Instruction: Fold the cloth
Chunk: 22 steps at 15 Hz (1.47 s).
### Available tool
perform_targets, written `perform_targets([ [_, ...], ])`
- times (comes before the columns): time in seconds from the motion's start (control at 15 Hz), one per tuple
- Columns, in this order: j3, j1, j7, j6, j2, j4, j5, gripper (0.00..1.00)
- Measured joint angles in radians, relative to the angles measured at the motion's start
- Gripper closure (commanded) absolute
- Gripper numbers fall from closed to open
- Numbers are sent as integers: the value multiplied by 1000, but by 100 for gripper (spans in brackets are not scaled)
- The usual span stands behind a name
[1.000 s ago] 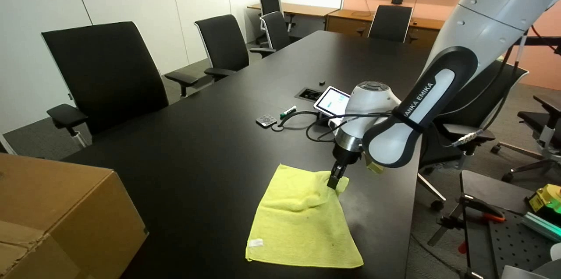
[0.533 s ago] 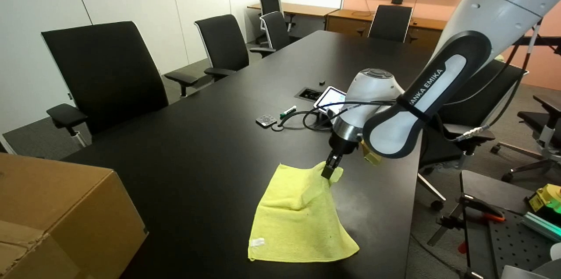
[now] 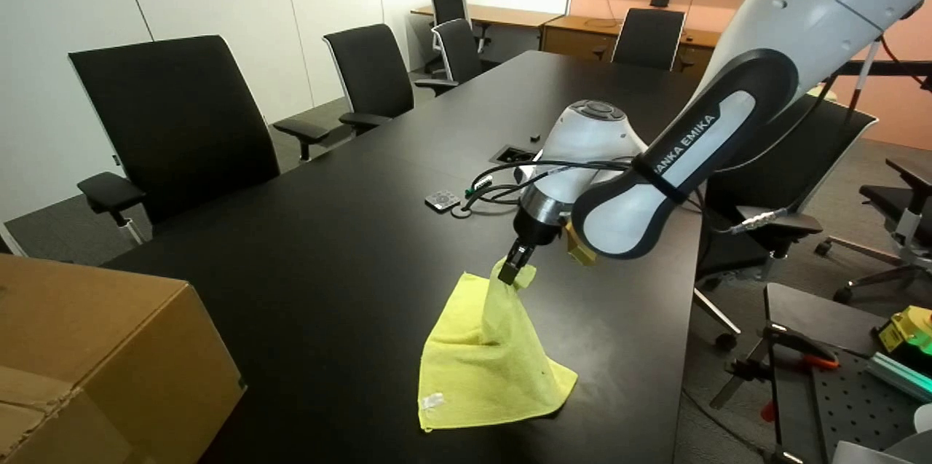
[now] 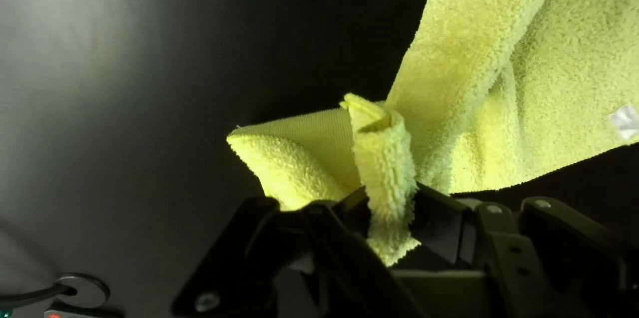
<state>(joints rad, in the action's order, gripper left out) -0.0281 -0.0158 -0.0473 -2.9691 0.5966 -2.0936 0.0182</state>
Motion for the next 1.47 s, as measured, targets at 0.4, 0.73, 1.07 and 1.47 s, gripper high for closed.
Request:
perform_targets([
  [0.4, 195, -225, 210, 105, 221, 278, 16, 68],
  [0.73, 254, -274, 361, 142, 366, 465, 16, 36],
  [1.07, 258, -279, 408, 142, 362, 507, 16, 1],
  [1.47, 243, -320, 407, 208, 240, 372, 17, 0],
])
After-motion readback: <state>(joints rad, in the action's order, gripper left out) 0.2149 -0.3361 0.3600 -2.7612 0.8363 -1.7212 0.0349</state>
